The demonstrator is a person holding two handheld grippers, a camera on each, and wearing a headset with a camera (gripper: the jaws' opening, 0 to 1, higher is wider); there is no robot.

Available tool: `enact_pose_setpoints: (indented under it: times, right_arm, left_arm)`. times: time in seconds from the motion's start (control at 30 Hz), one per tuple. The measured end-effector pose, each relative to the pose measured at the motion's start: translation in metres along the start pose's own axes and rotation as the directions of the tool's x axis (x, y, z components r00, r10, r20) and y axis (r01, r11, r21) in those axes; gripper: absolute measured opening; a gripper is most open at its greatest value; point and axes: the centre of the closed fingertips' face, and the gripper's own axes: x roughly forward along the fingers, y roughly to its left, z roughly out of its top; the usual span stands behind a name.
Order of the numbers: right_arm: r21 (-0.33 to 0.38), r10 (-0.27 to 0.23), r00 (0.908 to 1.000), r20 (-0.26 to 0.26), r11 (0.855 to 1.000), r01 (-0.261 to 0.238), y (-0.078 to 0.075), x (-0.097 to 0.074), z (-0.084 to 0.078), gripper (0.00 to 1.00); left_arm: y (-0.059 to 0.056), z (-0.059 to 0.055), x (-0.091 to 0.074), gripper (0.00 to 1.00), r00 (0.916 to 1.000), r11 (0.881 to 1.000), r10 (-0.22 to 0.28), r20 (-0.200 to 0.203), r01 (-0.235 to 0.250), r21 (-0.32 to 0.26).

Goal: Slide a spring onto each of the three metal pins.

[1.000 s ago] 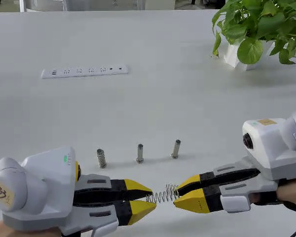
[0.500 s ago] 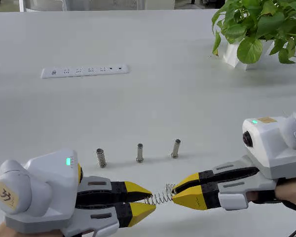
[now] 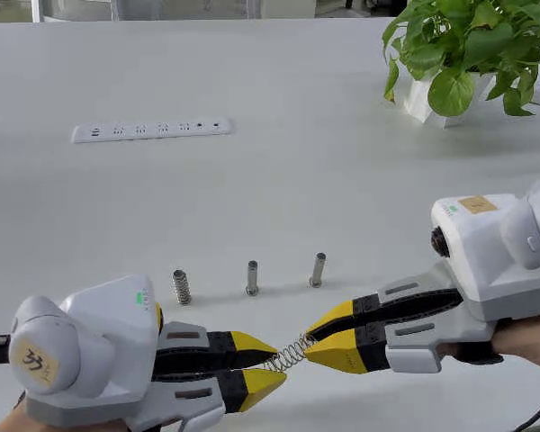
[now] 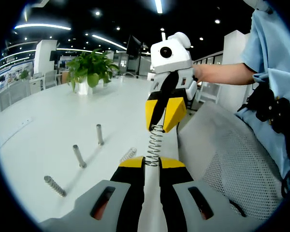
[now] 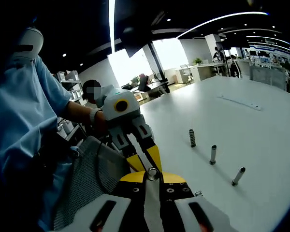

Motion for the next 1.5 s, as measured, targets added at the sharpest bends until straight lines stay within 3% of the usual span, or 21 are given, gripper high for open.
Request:
enact_pose_setpoints:
  times: [0.3, 0.57, 1.07, 1.4, 1.5]
  right_arm:
    - [-0.090, -0.015, 0.9994, -0.031, 0.996, 0.012, 0.002, 0.003, 0.008, 0.06]
    - [-0.128, -0.023, 0.9992, -0.032, 0.992, 0.019, 0.002, 0.004, 0.014, 0.06]
    - [-0.135, -0.019, 0.9996, -0.021, 0.991, 0.016, 0.005, 0.001, 0.022, 0.06]
    - [-0.146, -0.010, 0.9994, -0.033, 0.989, 0.006, 0.007, 0.002, 0.022, 0.06]
    - [-0.149, -0.012, 0.9989, -0.045, 0.989, 0.005, 0.007, 0.003, 0.020, 0.13]
  left_arm:
    - [-0.001, 0.002, 0.005, 0.07, 1.0000, 1.000, 0.007, 0.002, -0.007, 0.001]
    - [-0.001, 0.006, 0.009, 0.07, 0.9998, 1.000, 0.009, 0.018, -0.009, -0.010]
    - [-0.001, 0.014, 0.008, 0.06, 0.9979, 0.999, 0.005, 0.065, -0.002, -0.046]
    - [-0.002, 0.012, 0.007, 0.06, 0.9981, 0.999, 0.002, 0.062, 0.001, -0.039]
    - [-0.001, 0.012, 0.007, 0.06, 0.9981, 0.999, 0.004, 0.062, -0.001, -0.041]
